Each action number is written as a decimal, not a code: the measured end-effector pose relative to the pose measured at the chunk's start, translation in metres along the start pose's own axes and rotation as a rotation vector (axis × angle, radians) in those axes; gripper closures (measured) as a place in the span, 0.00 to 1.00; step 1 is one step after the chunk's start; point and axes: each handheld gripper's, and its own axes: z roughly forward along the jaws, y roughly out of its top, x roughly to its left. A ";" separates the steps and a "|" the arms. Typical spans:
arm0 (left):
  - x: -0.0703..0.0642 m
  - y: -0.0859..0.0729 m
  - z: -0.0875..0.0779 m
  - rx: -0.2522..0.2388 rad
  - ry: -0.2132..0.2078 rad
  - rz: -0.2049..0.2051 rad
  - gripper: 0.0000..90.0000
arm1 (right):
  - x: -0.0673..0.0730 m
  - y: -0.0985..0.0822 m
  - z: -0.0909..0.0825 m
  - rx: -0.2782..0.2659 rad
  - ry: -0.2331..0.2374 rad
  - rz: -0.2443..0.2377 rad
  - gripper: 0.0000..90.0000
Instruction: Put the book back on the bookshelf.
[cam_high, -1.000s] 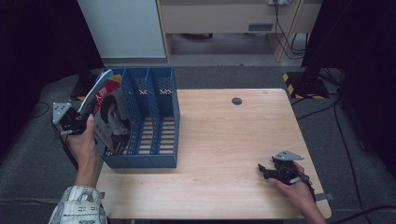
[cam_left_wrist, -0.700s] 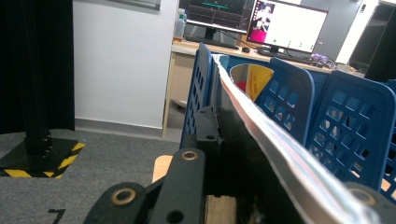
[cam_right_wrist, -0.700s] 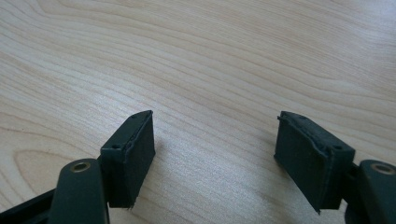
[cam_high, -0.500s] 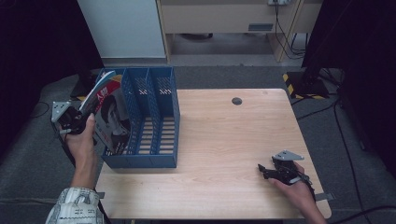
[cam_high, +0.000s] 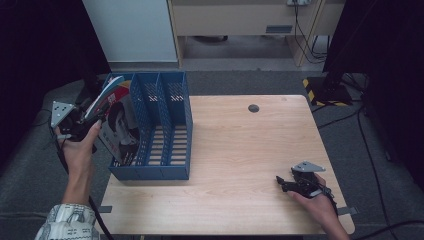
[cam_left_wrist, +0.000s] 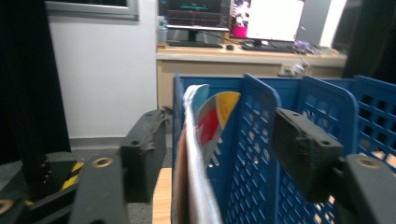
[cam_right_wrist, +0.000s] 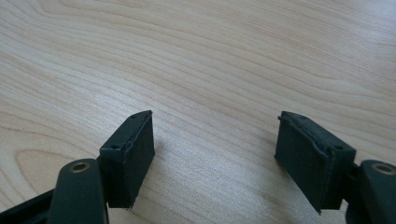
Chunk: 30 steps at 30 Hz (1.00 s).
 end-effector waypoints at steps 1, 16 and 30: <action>0.000 0.000 0.000 0.000 0.000 0.000 0.35 | 0.000 0.000 0.000 0.000 0.000 0.000 0.31; -0.013 0.026 -0.004 0.052 -0.060 0.104 0.24 | 0.000 0.000 0.000 0.000 0.001 0.000 0.31; -0.047 0.040 0.005 0.086 -0.146 0.111 0.12 | 0.001 0.000 0.000 0.005 0.003 0.001 0.29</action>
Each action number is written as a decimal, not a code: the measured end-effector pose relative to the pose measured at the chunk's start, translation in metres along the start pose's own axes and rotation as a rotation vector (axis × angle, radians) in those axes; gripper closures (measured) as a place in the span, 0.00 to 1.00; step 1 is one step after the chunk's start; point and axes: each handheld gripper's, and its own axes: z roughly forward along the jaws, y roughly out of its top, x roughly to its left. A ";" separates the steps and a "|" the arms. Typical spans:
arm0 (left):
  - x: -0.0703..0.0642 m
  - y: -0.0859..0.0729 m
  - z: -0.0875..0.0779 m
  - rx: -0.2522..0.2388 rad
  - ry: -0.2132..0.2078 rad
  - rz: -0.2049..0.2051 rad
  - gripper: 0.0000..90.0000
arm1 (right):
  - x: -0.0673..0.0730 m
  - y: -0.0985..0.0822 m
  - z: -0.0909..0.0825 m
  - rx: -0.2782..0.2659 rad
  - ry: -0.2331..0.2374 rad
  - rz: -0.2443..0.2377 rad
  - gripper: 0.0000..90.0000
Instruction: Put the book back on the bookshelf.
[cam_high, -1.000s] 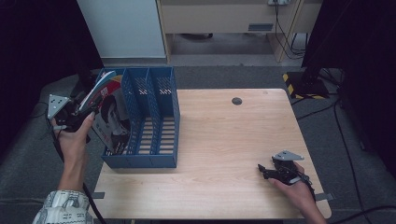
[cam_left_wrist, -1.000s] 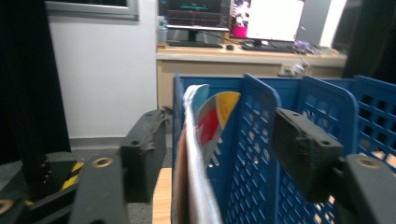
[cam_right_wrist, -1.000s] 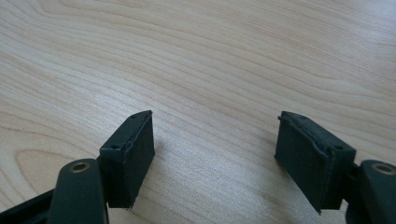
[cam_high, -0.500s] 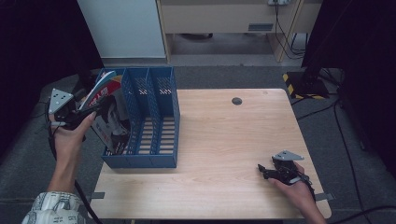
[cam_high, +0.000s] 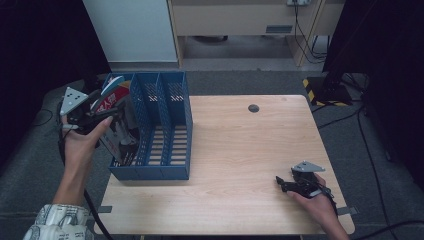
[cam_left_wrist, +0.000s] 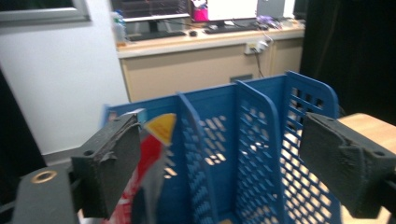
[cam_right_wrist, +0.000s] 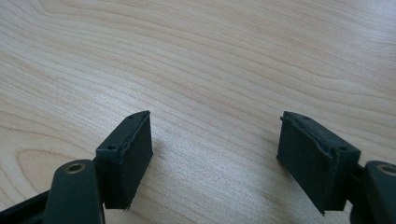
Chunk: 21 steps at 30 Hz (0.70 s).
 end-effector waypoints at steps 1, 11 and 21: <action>-0.004 0.000 0.002 0.007 -0.012 0.000 0.12 | 0.000 0.000 0.000 0.000 0.000 0.000 0.29; -0.033 -0.003 0.026 0.056 -0.095 0.009 0.06 | 0.000 0.000 0.000 0.003 0.002 -0.001 0.28; -0.052 -0.019 0.045 0.105 -0.145 -0.012 0.03 | 0.000 0.000 0.001 0.015 -0.012 0.010 0.19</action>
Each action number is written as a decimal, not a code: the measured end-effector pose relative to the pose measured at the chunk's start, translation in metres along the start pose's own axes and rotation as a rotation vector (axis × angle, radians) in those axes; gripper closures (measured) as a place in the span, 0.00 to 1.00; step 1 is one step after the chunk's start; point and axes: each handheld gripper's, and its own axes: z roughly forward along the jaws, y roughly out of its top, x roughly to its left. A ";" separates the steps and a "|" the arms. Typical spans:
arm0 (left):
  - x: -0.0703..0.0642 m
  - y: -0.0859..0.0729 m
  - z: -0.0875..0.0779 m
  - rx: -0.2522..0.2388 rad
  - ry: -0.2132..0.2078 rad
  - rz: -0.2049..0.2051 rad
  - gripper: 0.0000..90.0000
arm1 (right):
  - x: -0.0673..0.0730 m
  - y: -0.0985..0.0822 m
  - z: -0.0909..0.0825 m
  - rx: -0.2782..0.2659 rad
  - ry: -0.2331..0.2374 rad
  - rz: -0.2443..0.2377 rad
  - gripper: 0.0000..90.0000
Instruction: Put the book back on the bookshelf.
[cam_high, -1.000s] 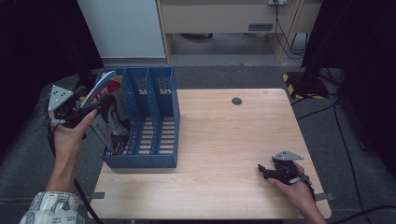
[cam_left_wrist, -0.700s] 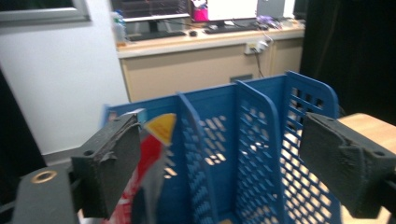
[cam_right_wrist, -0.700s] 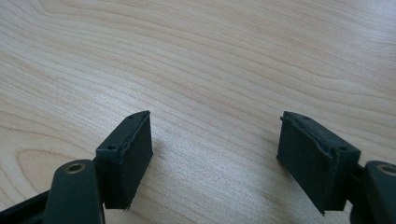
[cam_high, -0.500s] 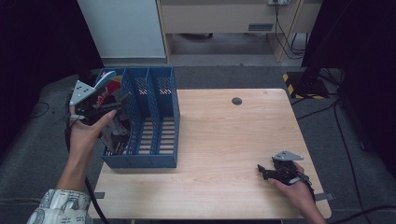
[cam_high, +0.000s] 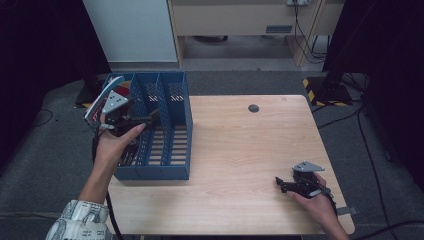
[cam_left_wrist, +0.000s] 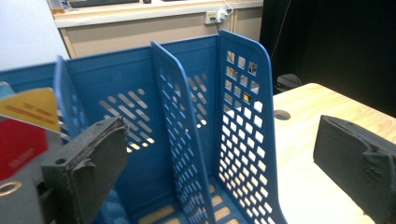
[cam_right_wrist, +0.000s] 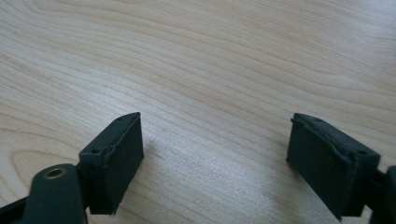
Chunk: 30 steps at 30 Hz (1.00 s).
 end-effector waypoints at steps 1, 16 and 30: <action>-0.001 -0.001 0.002 0.001 -0.002 -0.002 0.03 | 0.000 0.000 0.001 0.005 -0.006 0.003 0.16; -0.019 -0.027 0.025 0.063 -0.046 -0.036 0.02 | 0.001 0.000 0.001 0.016 0.001 -0.006 0.12; -0.048 -0.051 0.049 0.129 -0.104 -0.017 0.02 | 0.002 0.000 0.001 0.028 0.013 -0.014 0.08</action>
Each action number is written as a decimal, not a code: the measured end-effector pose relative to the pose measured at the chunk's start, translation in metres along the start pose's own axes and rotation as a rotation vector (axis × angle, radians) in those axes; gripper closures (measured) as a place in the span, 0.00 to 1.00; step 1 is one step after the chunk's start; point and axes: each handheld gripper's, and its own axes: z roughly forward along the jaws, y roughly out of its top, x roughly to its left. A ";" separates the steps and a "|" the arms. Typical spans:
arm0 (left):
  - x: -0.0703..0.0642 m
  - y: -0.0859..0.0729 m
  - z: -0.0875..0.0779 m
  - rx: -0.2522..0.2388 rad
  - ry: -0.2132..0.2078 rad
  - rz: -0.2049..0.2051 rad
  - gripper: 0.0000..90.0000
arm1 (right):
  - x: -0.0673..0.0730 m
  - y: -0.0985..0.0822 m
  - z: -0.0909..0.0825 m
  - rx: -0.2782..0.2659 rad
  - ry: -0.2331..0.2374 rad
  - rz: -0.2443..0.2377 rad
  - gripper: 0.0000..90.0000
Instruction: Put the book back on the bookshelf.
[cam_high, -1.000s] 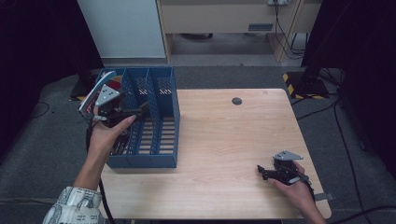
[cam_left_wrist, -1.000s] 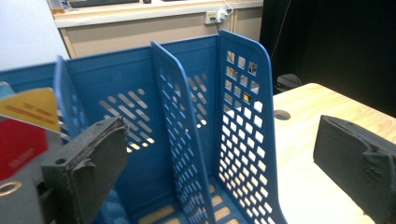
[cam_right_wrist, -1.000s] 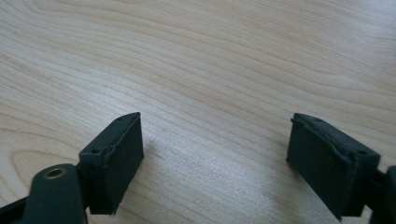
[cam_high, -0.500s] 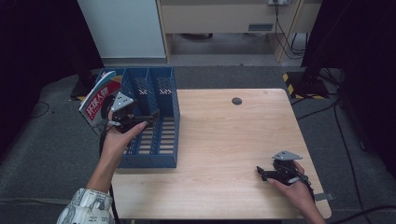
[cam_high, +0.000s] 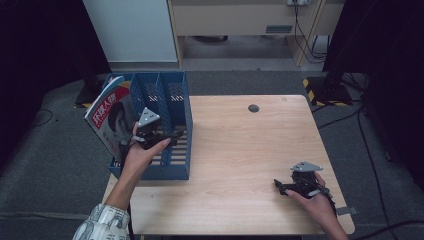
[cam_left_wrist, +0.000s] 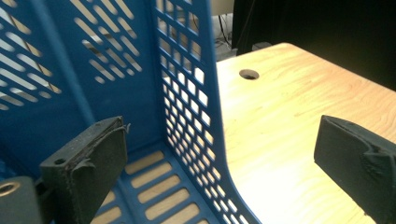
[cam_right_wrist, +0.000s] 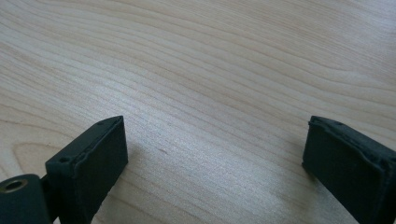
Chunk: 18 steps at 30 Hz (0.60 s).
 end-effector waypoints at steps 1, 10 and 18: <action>-0.003 -0.001 0.002 0.007 -0.004 0.004 0.03 | 0.000 0.000 0.000 0.000 0.000 0.000 0.08; -0.027 -0.008 0.014 0.038 -0.054 0.041 0.03 | 0.000 0.000 0.000 0.000 0.000 0.000 0.08; -0.046 -0.008 0.021 0.049 -0.089 0.067 0.03 | 0.000 0.000 0.000 0.000 0.000 0.001 0.08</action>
